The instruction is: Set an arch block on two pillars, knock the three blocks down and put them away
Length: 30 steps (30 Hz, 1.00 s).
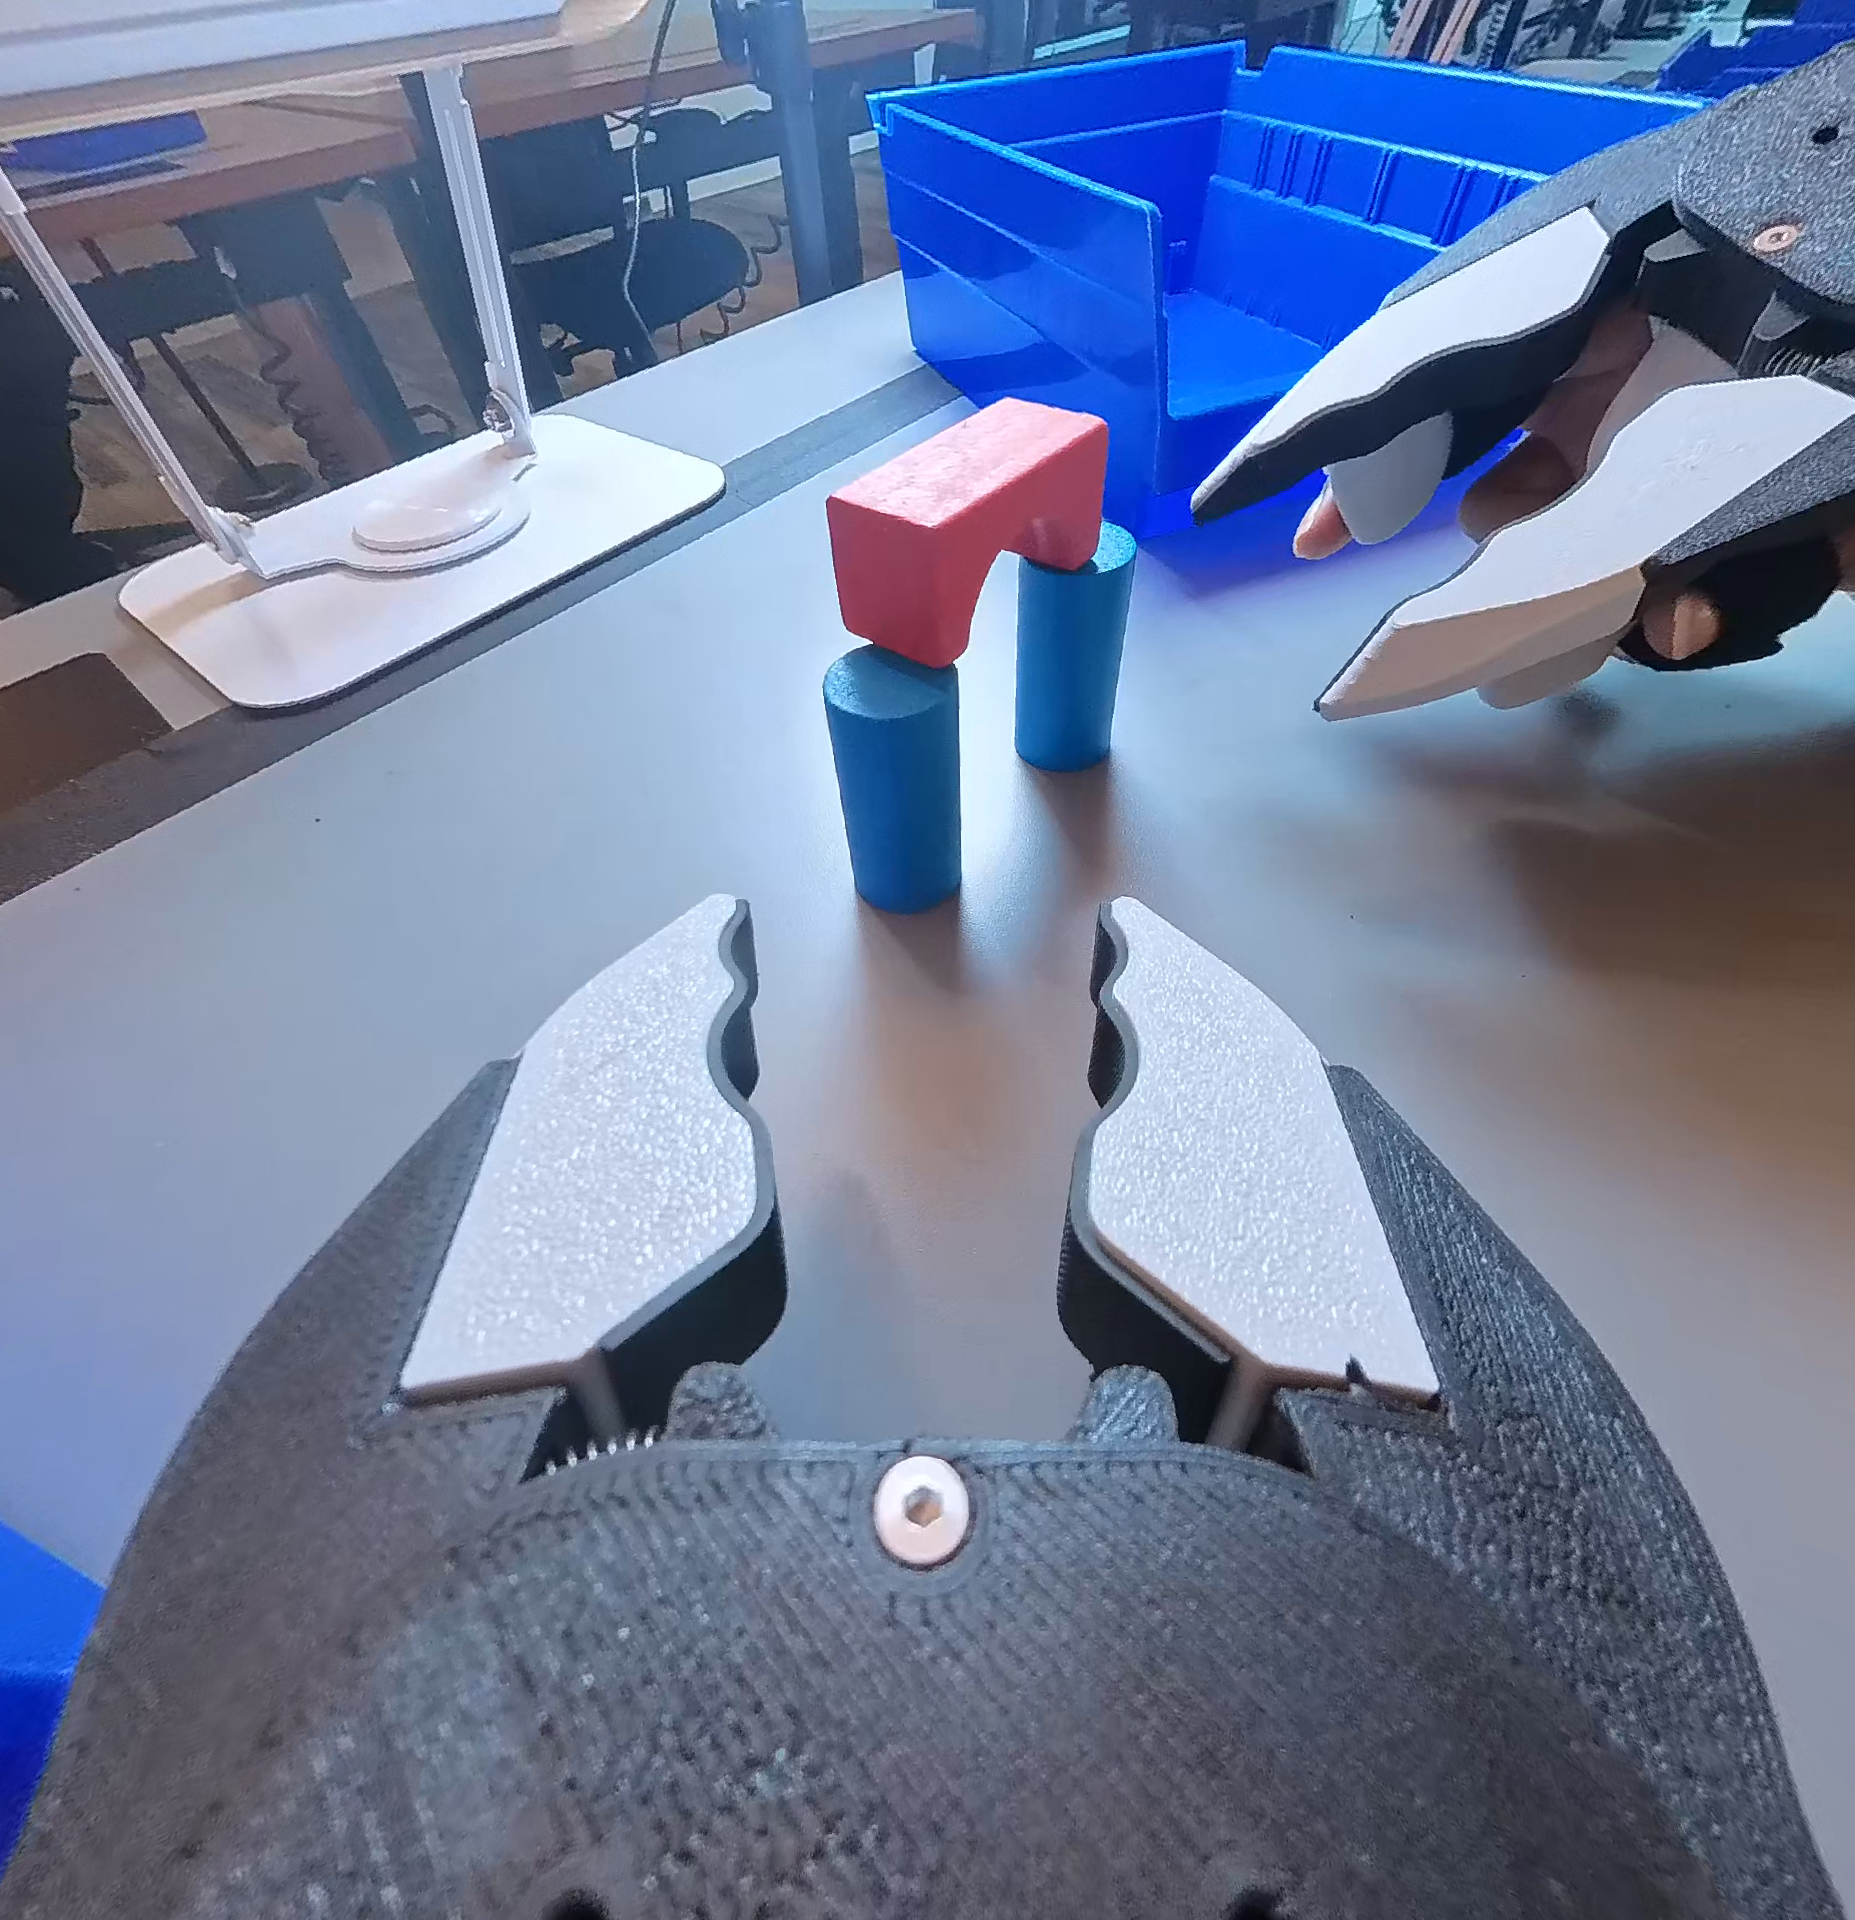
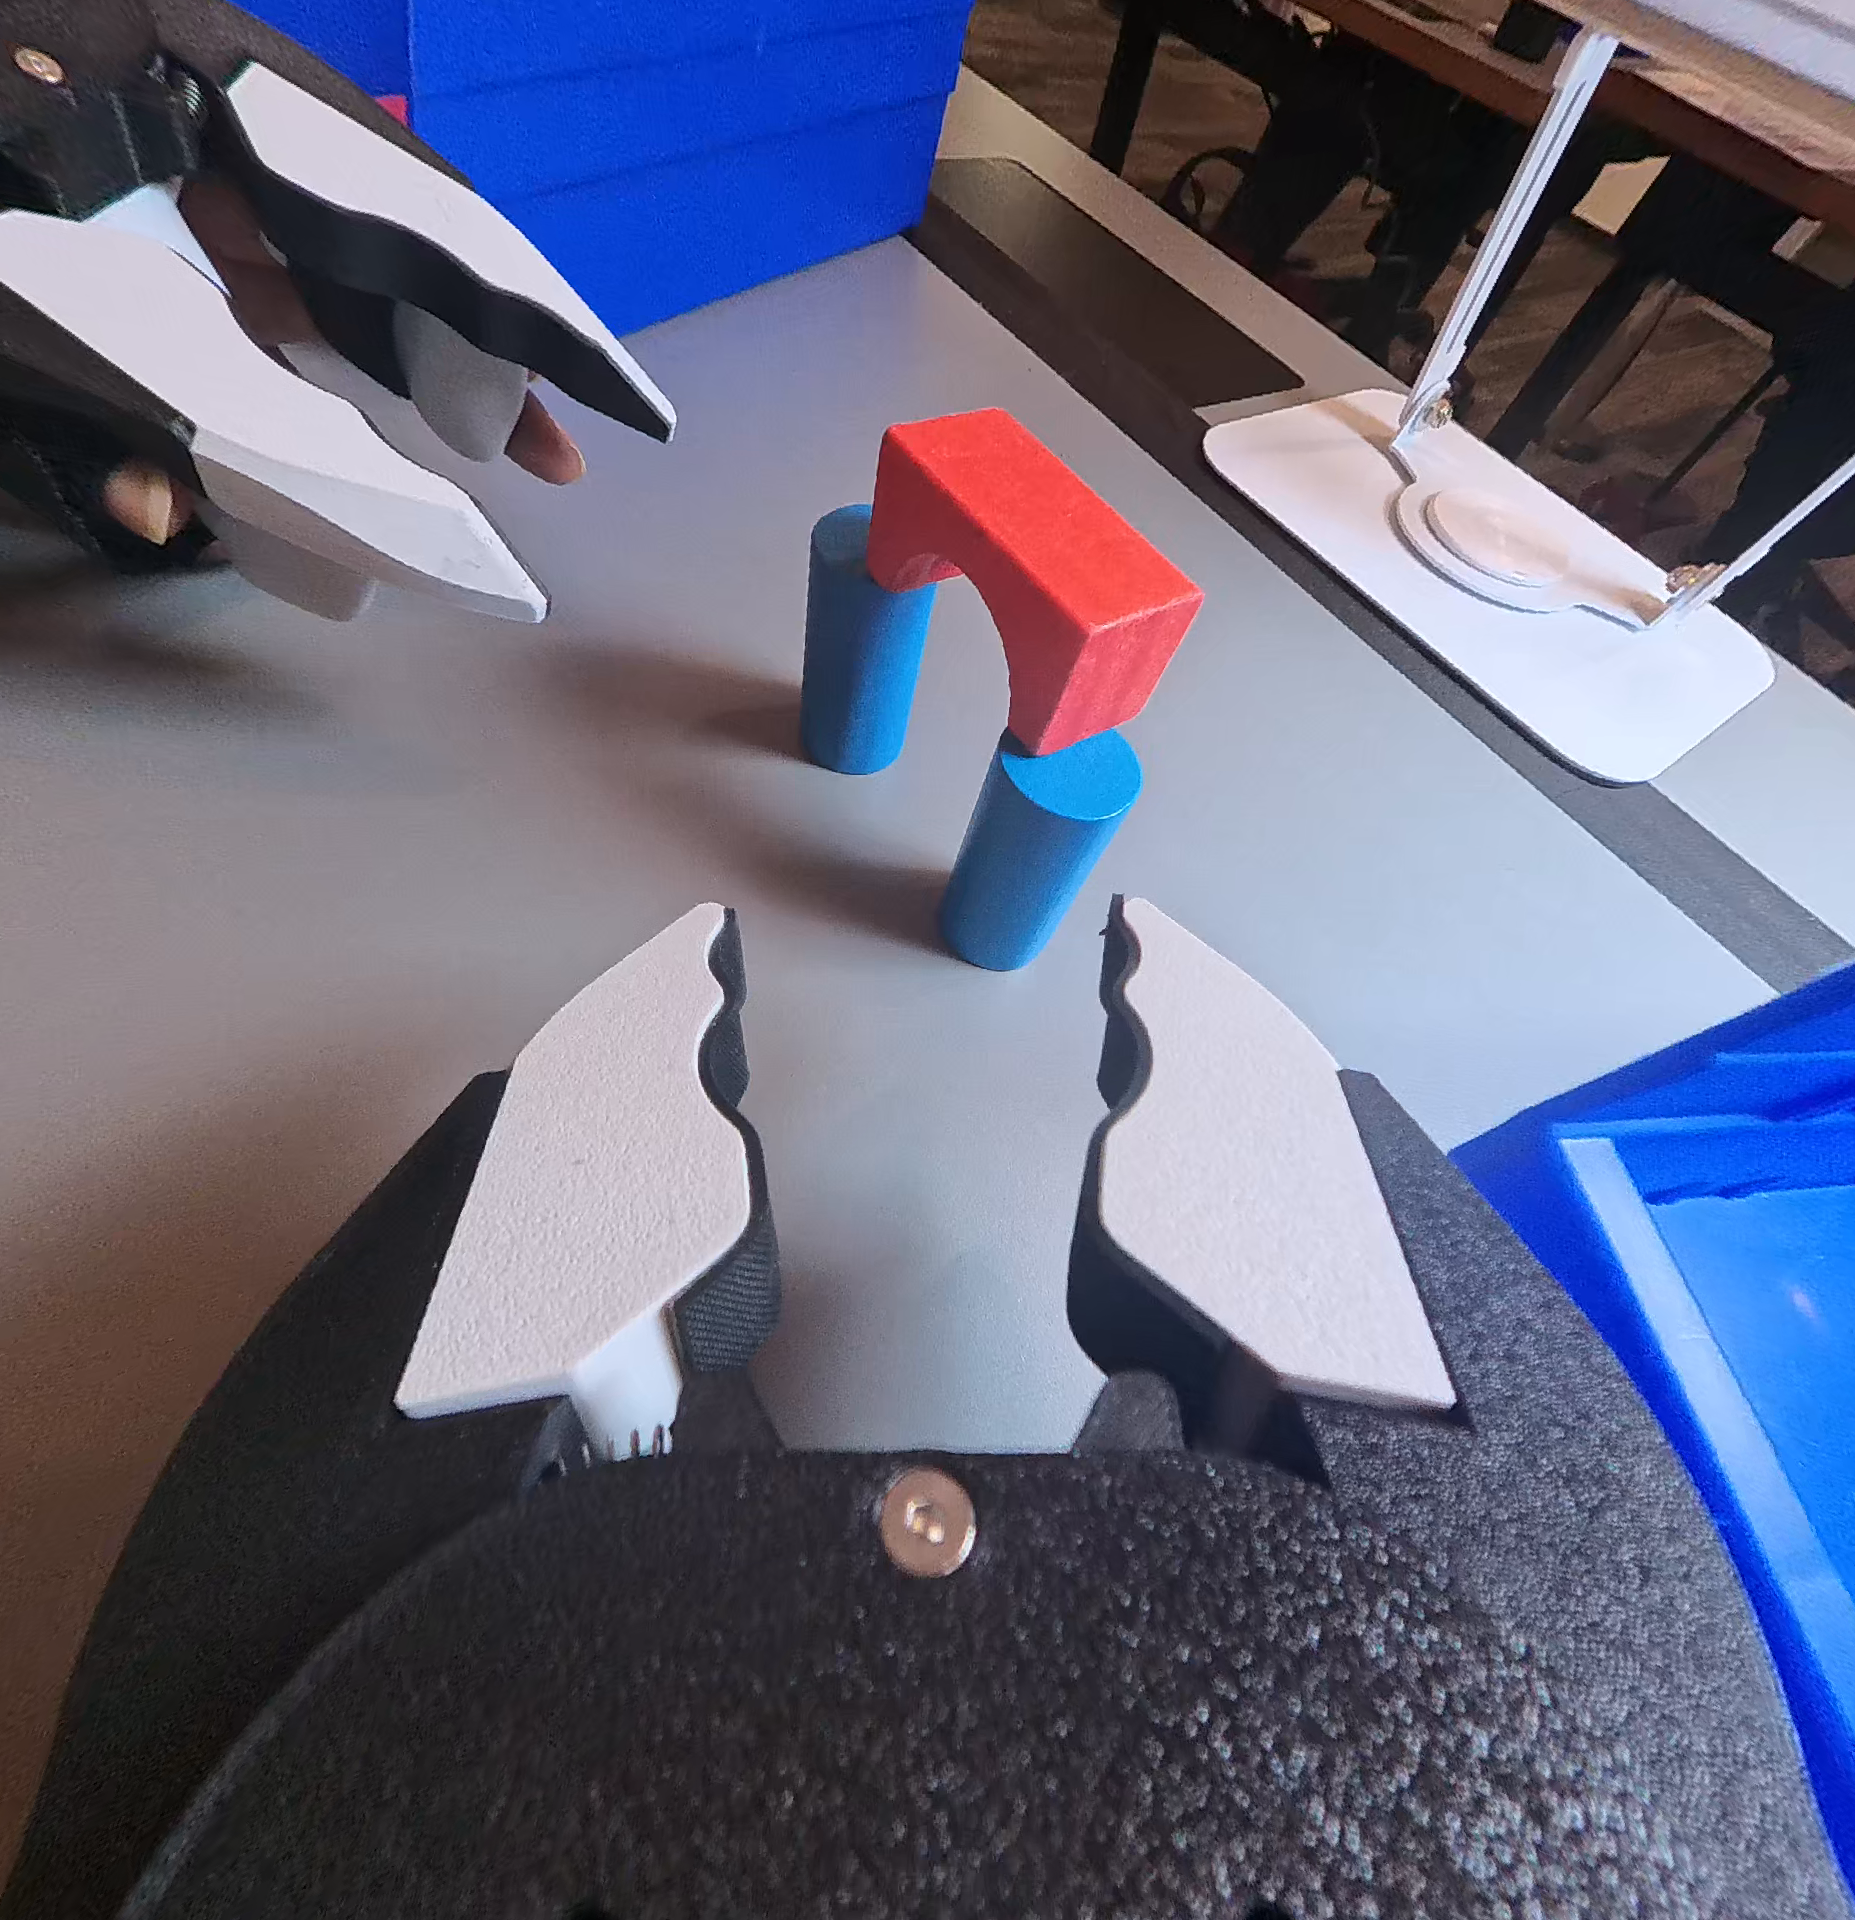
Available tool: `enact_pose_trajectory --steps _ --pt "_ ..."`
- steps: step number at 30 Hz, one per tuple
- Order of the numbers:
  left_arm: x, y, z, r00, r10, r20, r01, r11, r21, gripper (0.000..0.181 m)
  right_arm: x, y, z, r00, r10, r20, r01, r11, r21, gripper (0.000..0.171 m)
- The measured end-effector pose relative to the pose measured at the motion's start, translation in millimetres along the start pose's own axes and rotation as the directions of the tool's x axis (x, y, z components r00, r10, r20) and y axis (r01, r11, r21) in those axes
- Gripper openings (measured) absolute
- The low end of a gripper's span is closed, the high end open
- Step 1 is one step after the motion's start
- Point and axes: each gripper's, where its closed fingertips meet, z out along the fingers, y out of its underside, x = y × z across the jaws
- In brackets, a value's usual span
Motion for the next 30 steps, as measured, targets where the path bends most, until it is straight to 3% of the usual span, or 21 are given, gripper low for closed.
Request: enact_pose_trajectory --steps 7,19,30 --pt "0 0 0 1.000 0.004 0.003 -0.004 1.000 -0.002 0.062 1 0 0 1.000 -0.010 -0.014 0.010 1.000 0.005 0.054" --pt "1 0 0 1.000 0.011 0.003 -0.011 1.000 -0.006 0.062 5 3 1 0.999 -0.005 -0.032 0.005 1.000 0.000 0.052" --pt "2 1 1 1.000 0.022 0.007 -0.022 1.000 -0.009 0.061 11 4 0 0.997 -0.009 -0.072 0.009 1.000 -0.001 0.038"
